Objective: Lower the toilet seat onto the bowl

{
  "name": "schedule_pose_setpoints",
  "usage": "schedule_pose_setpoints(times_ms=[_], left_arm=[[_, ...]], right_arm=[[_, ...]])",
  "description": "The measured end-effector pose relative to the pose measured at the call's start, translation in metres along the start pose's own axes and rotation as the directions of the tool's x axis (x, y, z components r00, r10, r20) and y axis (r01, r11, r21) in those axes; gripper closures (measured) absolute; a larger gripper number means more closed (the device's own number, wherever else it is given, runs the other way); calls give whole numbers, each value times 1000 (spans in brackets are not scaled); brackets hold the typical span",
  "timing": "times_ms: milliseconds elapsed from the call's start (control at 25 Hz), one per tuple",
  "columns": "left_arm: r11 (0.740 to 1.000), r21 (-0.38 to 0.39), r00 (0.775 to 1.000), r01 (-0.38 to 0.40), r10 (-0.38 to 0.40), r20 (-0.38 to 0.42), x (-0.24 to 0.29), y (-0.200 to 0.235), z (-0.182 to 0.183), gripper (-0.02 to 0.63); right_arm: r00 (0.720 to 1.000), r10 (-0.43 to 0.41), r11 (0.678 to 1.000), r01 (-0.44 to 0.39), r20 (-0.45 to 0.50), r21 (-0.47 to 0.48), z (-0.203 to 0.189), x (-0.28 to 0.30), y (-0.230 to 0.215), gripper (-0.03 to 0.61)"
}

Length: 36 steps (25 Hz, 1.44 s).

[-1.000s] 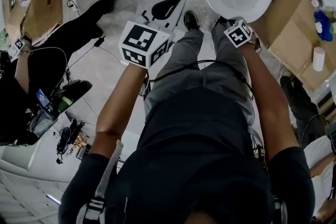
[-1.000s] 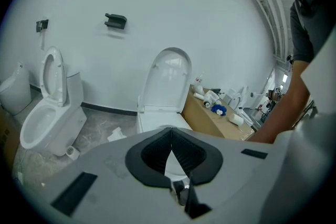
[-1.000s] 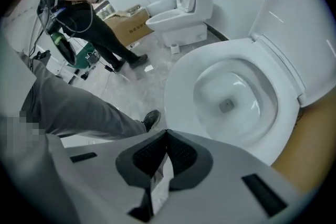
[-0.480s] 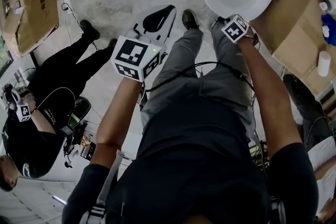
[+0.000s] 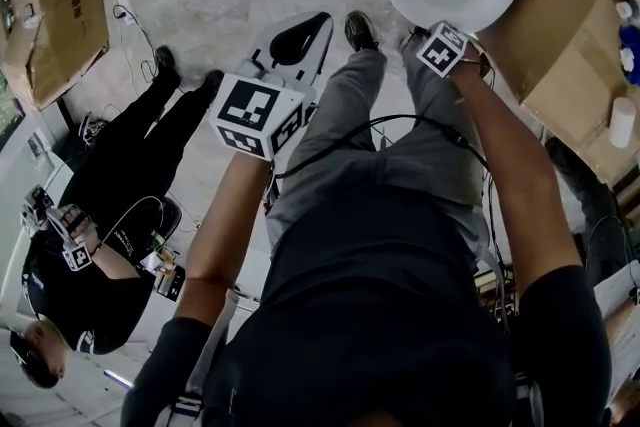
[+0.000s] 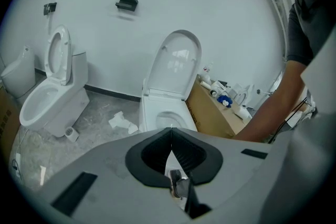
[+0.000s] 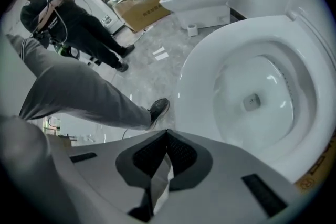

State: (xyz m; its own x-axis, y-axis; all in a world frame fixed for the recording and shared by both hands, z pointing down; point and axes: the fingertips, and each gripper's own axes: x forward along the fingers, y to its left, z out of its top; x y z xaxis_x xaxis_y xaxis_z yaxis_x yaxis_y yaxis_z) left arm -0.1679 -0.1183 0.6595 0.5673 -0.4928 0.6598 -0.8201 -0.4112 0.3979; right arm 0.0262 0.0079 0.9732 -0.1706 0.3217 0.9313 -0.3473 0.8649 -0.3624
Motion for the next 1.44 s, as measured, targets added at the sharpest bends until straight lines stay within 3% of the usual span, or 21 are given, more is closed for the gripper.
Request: schedule_pose_setpoints(times_ms=[80,160,280,360,600,720,920,1200,1440], left_arm=[[1000,2,1000,2,-2,5,-2,-6,5,609],[1000,8,1000,4,-4,17,-6,-12,13,609],[1000,22,999,7,-8,42,-14,-23,30,609],[999,33,998,12,-14,58,-22,-32,42,609],[996,85,993,40,-49,105,-54,-64,72,609],[992,113,991,52,-65,120,-73,-79,81,609],[986,158,986,59,-82,146,-102,-94,89,609],[974,214,977,72,-112,179,-123,-118,95,609],[969,230,974,92,-135,182,-142,-145,87,609]], right_arm=[[998,32,994,-37,52,101,4,-11,0,571],[983,61,963,-104,176,250,20,-35,-4,571],[919,55,883,-228,392,410,47,-86,-10,571],[858,20,856,-279,513,434,64,-128,-10,571],[695,-145,918,-171,704,357,100,-268,14,572],[634,-174,935,-133,753,329,109,-328,41,572],[559,-202,957,-62,804,284,116,-401,82,572],[463,-251,962,26,850,270,111,-469,114,572],[413,-279,960,92,867,265,102,-509,148,572]])
